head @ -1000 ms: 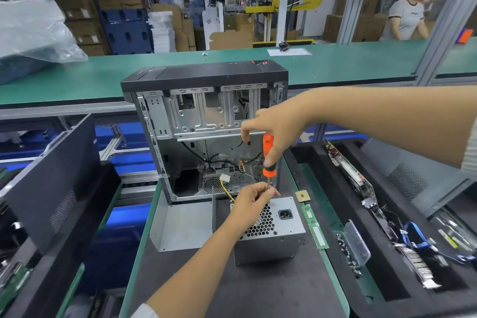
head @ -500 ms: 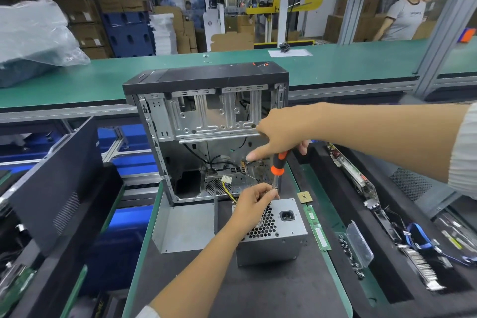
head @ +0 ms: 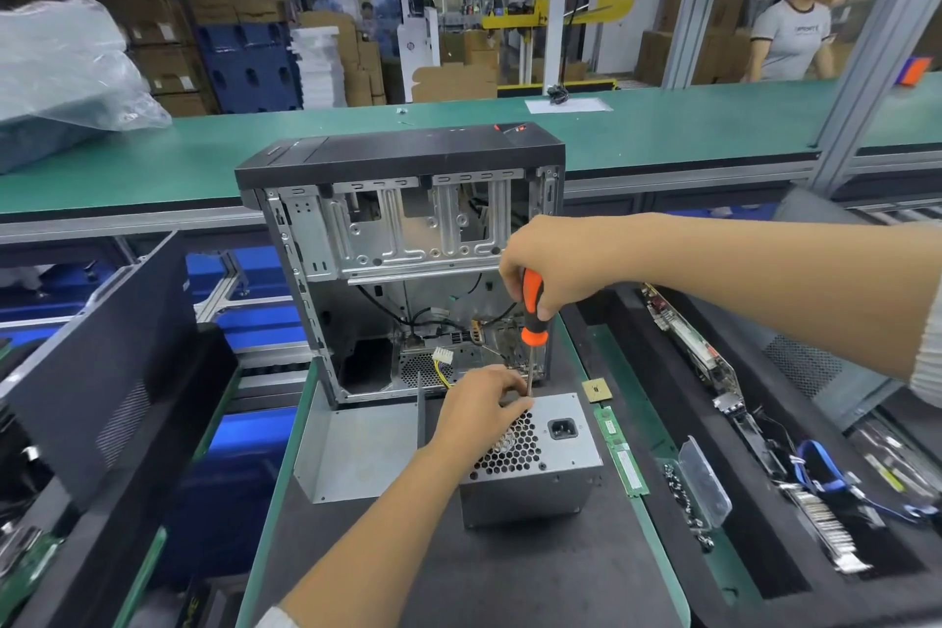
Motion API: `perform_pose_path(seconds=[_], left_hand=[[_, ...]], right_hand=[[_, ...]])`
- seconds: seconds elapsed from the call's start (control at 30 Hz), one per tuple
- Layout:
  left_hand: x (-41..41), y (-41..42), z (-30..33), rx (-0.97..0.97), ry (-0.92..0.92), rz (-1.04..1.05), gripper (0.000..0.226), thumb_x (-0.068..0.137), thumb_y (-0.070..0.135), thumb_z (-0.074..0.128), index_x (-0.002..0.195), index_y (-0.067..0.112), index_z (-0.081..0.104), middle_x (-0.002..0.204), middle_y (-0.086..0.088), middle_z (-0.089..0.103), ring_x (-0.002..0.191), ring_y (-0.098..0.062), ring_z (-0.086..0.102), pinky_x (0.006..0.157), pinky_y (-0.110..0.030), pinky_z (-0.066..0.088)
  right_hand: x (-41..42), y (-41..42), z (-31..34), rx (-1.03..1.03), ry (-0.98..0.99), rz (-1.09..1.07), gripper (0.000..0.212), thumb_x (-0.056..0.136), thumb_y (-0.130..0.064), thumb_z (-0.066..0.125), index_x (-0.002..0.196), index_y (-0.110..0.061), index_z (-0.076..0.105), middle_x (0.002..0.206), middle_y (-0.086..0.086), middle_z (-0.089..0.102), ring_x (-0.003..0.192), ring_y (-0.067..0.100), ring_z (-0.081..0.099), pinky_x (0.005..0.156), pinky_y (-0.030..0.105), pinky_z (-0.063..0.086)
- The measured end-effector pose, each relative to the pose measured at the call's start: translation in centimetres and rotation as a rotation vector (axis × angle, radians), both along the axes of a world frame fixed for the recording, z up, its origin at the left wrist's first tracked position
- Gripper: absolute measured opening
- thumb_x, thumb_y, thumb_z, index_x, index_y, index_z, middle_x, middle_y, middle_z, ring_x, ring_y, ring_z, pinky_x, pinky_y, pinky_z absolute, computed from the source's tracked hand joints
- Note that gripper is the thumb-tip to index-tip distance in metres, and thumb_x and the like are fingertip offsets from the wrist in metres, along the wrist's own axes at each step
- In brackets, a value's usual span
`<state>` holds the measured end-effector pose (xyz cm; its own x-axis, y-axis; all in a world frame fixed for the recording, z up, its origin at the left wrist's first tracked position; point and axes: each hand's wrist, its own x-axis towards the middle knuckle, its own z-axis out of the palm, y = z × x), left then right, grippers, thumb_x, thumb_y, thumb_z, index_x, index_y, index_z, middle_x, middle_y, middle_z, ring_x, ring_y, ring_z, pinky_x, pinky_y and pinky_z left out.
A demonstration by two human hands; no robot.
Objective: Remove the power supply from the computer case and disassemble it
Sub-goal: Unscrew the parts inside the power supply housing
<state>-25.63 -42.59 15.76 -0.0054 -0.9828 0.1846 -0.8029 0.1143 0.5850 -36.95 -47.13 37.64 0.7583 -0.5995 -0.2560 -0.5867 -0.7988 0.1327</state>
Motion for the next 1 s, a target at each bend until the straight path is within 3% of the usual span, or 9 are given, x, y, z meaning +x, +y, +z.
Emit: perform_pose_path(seconds=[0.1, 0.2, 0.37, 0.43, 0.53, 0.67, 0.73, 0.83, 1.0], left_hand=[[-0.1, 0.1, 0.1, -0.04, -0.106, -0.022, 0.01, 0.091, 0.033, 0.064, 0.093, 0.025, 0.069, 0.089, 0.018, 0.055, 0.08, -0.007, 0.055, 0.072, -0.025, 0.047], [-0.2, 0.2, 0.3, -0.059, -0.227, -0.061, 0.011, 0.095, 0.032, 0.056, 0.097, 0.024, 0.064, 0.101, 0.012, 0.061, 0.088, -0.013, 0.061, 0.073, -0.028, 0.047], [-0.6, 0.0, 1.1, -0.098, -0.492, -0.13, 0.015, 0.099, 0.032, 0.048, 0.096, 0.017, 0.045, 0.092, 0.001, 0.051, 0.078, -0.025, 0.061, 0.058, -0.034, 0.039], [-0.3, 0.0, 1.4, -0.046, -0.305, -0.048, 0.013, 0.097, 0.026, 0.051, 0.093, 0.016, 0.043, 0.084, 0.002, 0.054, 0.068, -0.021, 0.057, 0.058, -0.033, 0.043], [1.3, 0.5, 1.4, 0.101, 0.202, 0.103, 0.016, 0.1, 0.016, 0.047, 0.085, 0.017, 0.041, 0.067, 0.004, 0.048, 0.053, -0.009, 0.039, 0.05, -0.02, 0.033], [4.0, 1.8, 1.6, 0.213, 1.076, 0.313, 0.017, 0.102, 0.004, 0.037, 0.086, 0.008, 0.042, 0.067, -0.005, 0.044, 0.051, -0.011, 0.037, 0.045, -0.023, 0.033], [5.2, 2.5, 1.9, 0.288, 1.372, 0.372, 0.021, 0.099, -0.002, 0.036, 0.082, 0.008, 0.042, 0.065, -0.007, 0.042, 0.05, -0.013, 0.035, 0.041, -0.021, 0.03], [6.2, 3.5, 1.3, 0.382, 1.38, 0.441, 0.024, 0.095, 0.002, 0.039, 0.072, 0.005, 0.047, 0.061, -0.009, 0.042, 0.047, -0.015, 0.033, 0.04, -0.022, 0.027], [6.2, 5.6, -0.8, 0.523, 0.931, 0.325, 0.042, 0.098, 0.038, 0.053, 0.067, 0.009, 0.055, 0.059, -0.001, 0.034, 0.045, -0.011, 0.026, 0.043, -0.02, 0.02]], right_hand=[[-0.4, 0.3, 0.7, 0.025, -0.064, -0.009, 0.019, 0.079, -0.019, 0.074, 0.097, -0.015, 0.069, 0.095, 0.002, 0.067, 0.084, 0.018, 0.062, 0.063, 0.022, 0.047], [-0.7, 0.6, 1.5, 0.007, -0.093, -0.009, 0.017, 0.079, -0.02, 0.074, 0.095, -0.014, 0.07, 0.085, -0.002, 0.065, 0.07, 0.011, 0.056, 0.054, 0.017, 0.04], [-1.0, 1.0, 2.0, -0.034, -0.109, -0.018, 0.021, 0.084, -0.03, 0.069, 0.084, -0.018, 0.052, 0.074, -0.006, 0.052, 0.064, 0.009, 0.049, 0.051, 0.021, 0.034], [-1.1, 1.4, 2.3, -0.022, -0.105, -0.013, 0.02, 0.089, -0.03, 0.063, 0.082, -0.018, 0.048, 0.078, -0.001, 0.057, 0.069, 0.018, 0.06, 0.055, 0.024, 0.041], [-1.3, 1.8, 2.8, 0.077, -0.202, -0.041, 0.019, 0.09, -0.025, 0.061, 0.097, -0.009, 0.053, 0.087, 0.006, 0.065, 0.062, 0.019, 0.07, 0.062, 0.03, 0.055], [-0.9, 2.7, 2.2, 0.121, -0.248, -0.036, 0.016, 0.085, -0.023, 0.065, 0.095, -0.012, 0.058, 0.064, 0.0, 0.065, 0.051, 0.012, 0.066, 0.044, 0.018, 0.048], [-0.4, 3.1, 1.3, 0.113, -0.244, -0.017, 0.016, 0.083, -0.026, 0.067, 0.093, -0.015, 0.06, 0.064, 0.0, 0.066, 0.051, 0.01, 0.064, 0.047, 0.022, 0.05], [0.1, 3.3, 0.0, 0.126, -0.26, -0.003, 0.014, 0.081, -0.027, 0.068, 0.089, -0.019, 0.061, 0.067, 0.0, 0.068, 0.055, 0.01, 0.065, 0.058, 0.029, 0.055], [0.6, 3.8, -1.3, 0.159, -0.249, 0.012, 0.012, 0.08, -0.029, 0.068, 0.086, -0.024, 0.059, 0.074, -0.004, 0.065, 0.055, 0.01, 0.065, 0.06, 0.031, 0.057]])
